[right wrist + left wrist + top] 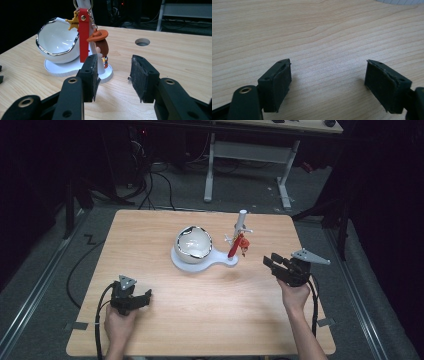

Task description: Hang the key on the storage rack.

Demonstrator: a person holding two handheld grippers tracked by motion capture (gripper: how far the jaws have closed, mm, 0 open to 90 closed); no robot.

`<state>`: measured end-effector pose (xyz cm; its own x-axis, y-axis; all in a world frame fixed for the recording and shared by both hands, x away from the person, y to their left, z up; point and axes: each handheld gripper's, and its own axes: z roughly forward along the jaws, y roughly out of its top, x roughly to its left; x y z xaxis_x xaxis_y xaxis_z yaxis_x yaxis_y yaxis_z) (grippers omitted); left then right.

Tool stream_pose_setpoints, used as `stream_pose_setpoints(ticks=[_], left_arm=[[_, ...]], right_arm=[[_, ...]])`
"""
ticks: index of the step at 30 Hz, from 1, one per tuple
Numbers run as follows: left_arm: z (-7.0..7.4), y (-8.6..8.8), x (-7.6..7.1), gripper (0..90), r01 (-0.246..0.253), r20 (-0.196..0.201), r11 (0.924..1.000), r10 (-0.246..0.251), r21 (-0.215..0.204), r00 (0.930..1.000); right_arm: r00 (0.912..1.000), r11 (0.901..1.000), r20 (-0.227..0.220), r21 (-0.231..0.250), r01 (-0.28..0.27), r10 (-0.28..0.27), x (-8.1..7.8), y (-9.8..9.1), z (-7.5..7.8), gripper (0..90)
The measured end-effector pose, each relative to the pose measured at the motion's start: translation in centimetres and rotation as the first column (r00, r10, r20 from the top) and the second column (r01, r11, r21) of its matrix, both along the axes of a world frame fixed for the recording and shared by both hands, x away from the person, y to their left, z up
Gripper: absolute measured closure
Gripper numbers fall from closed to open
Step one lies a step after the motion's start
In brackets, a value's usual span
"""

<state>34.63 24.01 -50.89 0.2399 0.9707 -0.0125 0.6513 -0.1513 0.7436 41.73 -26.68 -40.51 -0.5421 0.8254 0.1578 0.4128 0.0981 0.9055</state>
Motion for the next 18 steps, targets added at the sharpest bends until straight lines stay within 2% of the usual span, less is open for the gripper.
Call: stream_pose_setpoints(ticks=[7, 14, 18], left_arm=[[0.0, 0.0, 0.0, 21.8, 0.000, 0.000, 1.0000, 0.000, 0.000, 1.0000], [0.0, 0.0, 0.0, 21.7, 0.000, 0.000, 1.0000, 0.000, 0.001, 1.0000], [0.0, 0.0, 0.0, 21.7, 0.000, 0.000, 1.0000, 0.000, 0.001, 1.0000]], right_arm=[[1.0000, 0.9998, 0.001, 0.018, 0.009, -0.009, -0.5, -0.8, -0.1, 53.4], [1.0000, 1.0000, 0.007, 0.006, 0.000, -0.001, -1.3, -1.3, 0.2, 53.6], [1.0000, 0.9998, 0.003, 0.017, 0.002, -0.003, -1.5, -1.6, 0.2, 53.5]])
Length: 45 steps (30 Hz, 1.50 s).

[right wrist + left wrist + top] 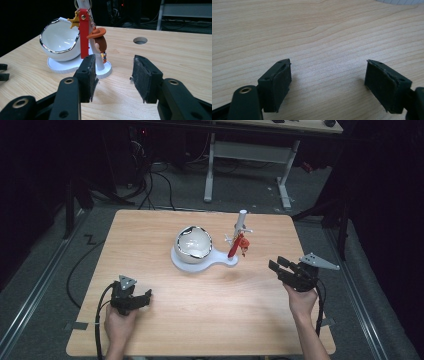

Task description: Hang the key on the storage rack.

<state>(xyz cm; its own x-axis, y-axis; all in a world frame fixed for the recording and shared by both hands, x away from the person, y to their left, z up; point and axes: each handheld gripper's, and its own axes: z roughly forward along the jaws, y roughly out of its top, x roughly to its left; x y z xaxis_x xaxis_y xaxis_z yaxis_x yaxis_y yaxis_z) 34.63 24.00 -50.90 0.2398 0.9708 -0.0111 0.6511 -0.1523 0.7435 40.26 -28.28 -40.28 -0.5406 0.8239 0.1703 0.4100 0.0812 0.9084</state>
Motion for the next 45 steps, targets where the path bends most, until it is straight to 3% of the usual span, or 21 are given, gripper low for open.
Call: stream_pose_setpoints(ticks=[23, 45], left_arm=[[0.0, 0.0, 0.0, 21.7, 0.000, 0.000, 1.0000, 0.000, 0.001, 1.0000], [0.0, 0.0, 0.0, 21.7, -0.001, 0.000, 1.0000, 0.001, 0.001, 1.0000]], right_arm=[[0.9996, 0.9996, -0.018, 0.012, 0.024, -0.024, -1.5, -1.9, -1.2, 52.9], [0.9980, 0.9982, -0.046, -0.042, 0.042, -0.044, -2.3, -1.9, -3.5, 52.0]])
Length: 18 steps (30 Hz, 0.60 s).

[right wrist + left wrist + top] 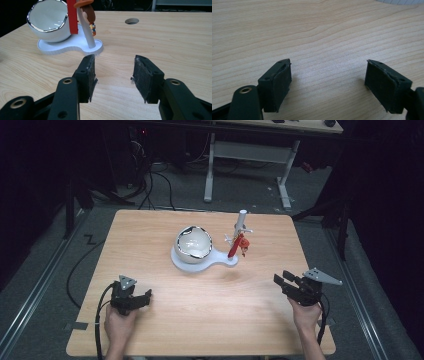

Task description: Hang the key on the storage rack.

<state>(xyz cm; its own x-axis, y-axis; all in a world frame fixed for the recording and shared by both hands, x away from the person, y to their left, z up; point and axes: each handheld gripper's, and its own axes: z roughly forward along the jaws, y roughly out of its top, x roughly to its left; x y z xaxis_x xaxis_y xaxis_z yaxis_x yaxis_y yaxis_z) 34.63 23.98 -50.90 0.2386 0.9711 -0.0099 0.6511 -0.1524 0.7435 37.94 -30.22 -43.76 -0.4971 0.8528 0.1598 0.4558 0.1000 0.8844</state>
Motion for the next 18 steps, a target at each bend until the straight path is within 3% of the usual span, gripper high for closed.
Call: stream_pose_setpoints(ticks=[15, 18], left_arm=[[0.0, 0.0, 0.0, 21.7, -0.001, 0.000, 1.0000, 0.001, 0.000, 1.0000], [0.0, 0.0, 0.0, 21.7, -0.001, 0.000, 1.0000, 0.001, 0.000, 1.0000]], right_arm=[[0.9995, 0.9991, -0.020, -0.036, 0.022, -0.023, -0.1, 0.2, -1.8, 46.5], [0.9993, 0.9978, -0.027, -0.062, 0.026, -0.027, -0.1, 0.4, -2.0, 45.7]])
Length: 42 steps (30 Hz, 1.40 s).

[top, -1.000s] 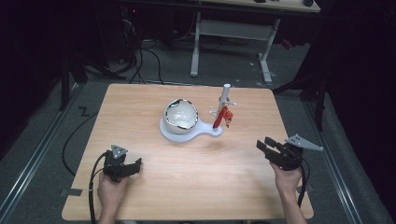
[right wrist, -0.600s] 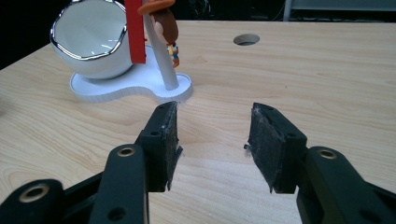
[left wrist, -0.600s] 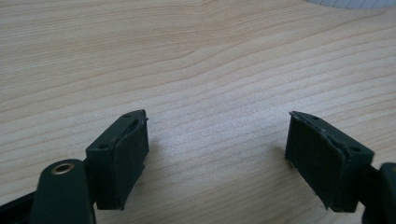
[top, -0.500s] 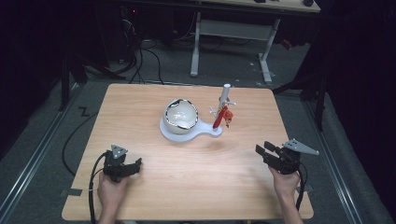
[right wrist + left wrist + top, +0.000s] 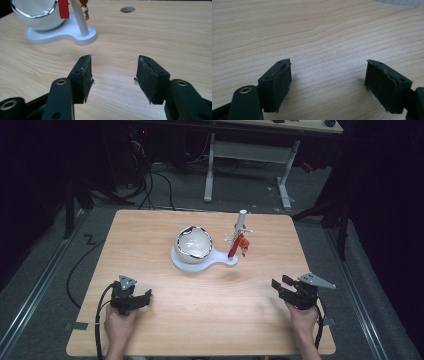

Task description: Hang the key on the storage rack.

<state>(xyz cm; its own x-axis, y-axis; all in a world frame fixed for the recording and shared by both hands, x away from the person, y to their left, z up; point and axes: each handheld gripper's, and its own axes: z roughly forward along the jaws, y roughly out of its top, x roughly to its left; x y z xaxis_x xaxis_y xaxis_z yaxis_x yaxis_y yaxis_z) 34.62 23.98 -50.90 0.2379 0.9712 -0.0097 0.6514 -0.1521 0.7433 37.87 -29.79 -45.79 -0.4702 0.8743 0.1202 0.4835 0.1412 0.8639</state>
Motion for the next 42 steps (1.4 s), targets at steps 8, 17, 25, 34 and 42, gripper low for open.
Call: stream_pose_setpoints(ticks=[8, 17, 25, 34, 42], left_arm=[[0.0, 0.0, 0.0, 21.7, 0.000, 0.000, 1.0000, 0.000, 0.000, 1.0000], [0.0, 0.0, 0.0, 21.7, 0.000, 0.000, 1.0000, 0.000, 0.000, 1.0000], [0.0, 0.0, 0.0, 21.7, 0.000, 0.000, 1.0000, 0.000, 0.000, 1.0000], [0.0, 0.0, 0.0, 21.7, 0.000, 0.000, 1.0000, 0.000, 0.000, 1.0000], [0.0, 0.0, 0.0, 21.7, 0.000, 0.000, 1.0000, 0.000, 0.000, 1.0000]], right_arm=[[0.9999, 0.9989, -0.016, -0.048, 0.000, -0.001, 0.3, 0.6, -0.5, 44.8], [0.9993, 0.9970, -0.036, -0.077, 0.002, -0.004, 1.0, 1.3, -1.8, 44.5], [0.9973, 0.9954, -0.070, -0.095, 0.015, -0.022, 1.4, 1.4, -3.1, 44.4], [0.9957, 0.9851, -0.090, -0.172, 0.006, -0.022, 1.9, 2.4, -4.0, 41.9], [0.9949, 0.9732, -0.094, -0.230, 0.015, -0.037, 2.2, 2.8, -4.4, 38.1]])
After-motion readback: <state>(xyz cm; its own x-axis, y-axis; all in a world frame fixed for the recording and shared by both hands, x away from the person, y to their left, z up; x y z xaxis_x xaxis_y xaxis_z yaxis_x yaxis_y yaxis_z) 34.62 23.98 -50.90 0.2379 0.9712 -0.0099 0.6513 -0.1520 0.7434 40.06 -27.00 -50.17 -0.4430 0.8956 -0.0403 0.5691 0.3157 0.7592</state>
